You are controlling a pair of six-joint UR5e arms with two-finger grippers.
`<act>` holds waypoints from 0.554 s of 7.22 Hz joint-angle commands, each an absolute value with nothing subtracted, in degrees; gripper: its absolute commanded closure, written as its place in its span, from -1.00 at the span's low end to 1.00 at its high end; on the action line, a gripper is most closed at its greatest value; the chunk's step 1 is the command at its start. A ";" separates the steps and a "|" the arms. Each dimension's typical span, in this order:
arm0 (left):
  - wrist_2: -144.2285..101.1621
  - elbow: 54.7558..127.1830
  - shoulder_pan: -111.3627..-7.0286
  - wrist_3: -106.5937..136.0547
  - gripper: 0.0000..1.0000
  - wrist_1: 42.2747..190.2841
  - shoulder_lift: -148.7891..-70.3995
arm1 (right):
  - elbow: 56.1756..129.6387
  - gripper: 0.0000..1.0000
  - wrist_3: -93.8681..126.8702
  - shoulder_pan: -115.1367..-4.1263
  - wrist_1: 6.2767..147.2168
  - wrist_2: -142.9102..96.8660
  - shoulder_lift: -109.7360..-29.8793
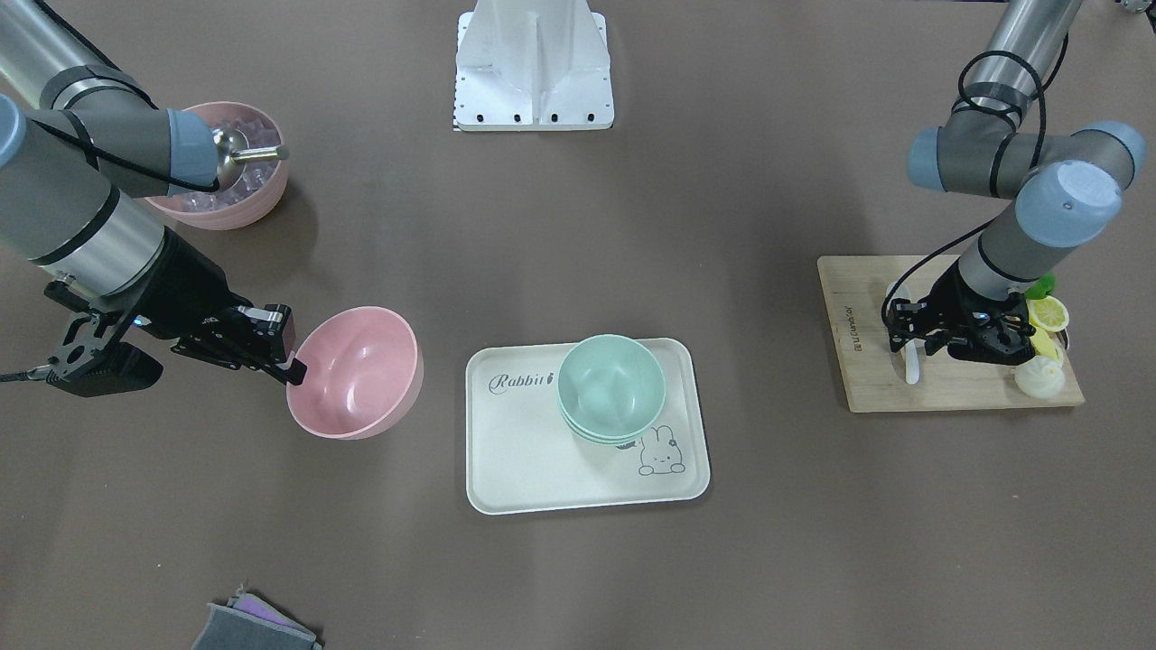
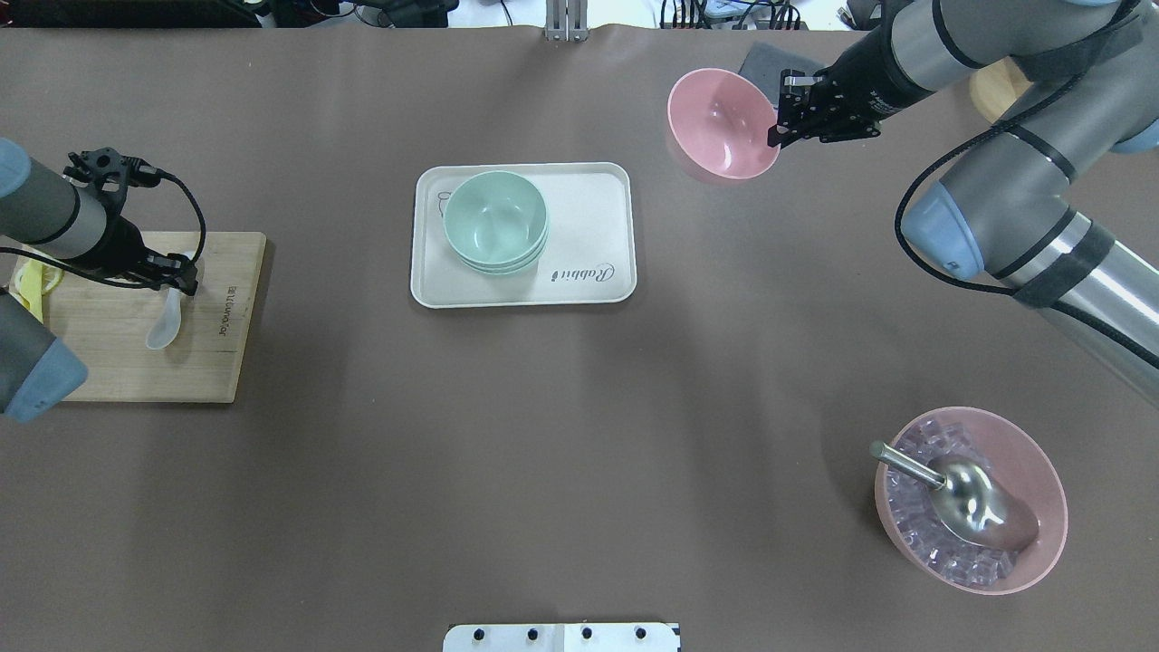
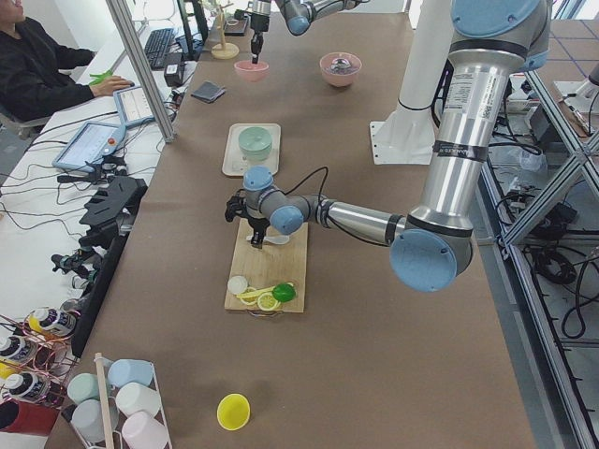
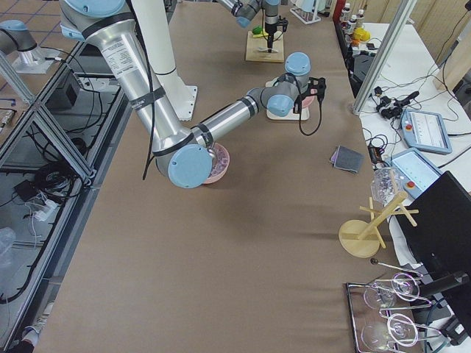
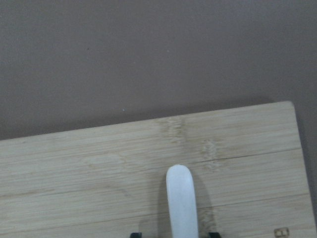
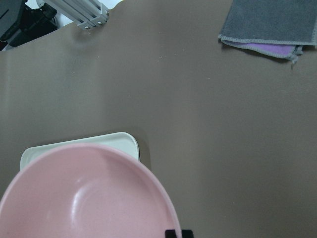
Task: Stack pink bowl on green and place spoon
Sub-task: 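Lift the pink bowl with the right gripper while the left grasps the spoon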
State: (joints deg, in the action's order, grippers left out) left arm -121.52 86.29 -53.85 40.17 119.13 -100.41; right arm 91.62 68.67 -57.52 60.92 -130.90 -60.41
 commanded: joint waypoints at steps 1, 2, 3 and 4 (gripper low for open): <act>-122.16 86.66 -53.79 40.51 -0.04 119.62 -100.11 | 91.67 1.00 68.73 -57.39 60.91 -130.78 -60.38; -122.34 86.92 -53.79 40.95 -0.04 119.53 -100.46 | 91.58 1.00 68.73 -57.39 60.91 -130.87 -60.47; -122.34 86.92 -53.79 41.13 0.20 119.44 -100.63 | 91.58 1.00 68.73 -57.39 60.82 -130.78 -60.47; -122.34 86.92 -53.79 41.22 0.82 119.44 -100.90 | 91.58 1.00 68.73 -57.48 60.91 -130.78 -60.47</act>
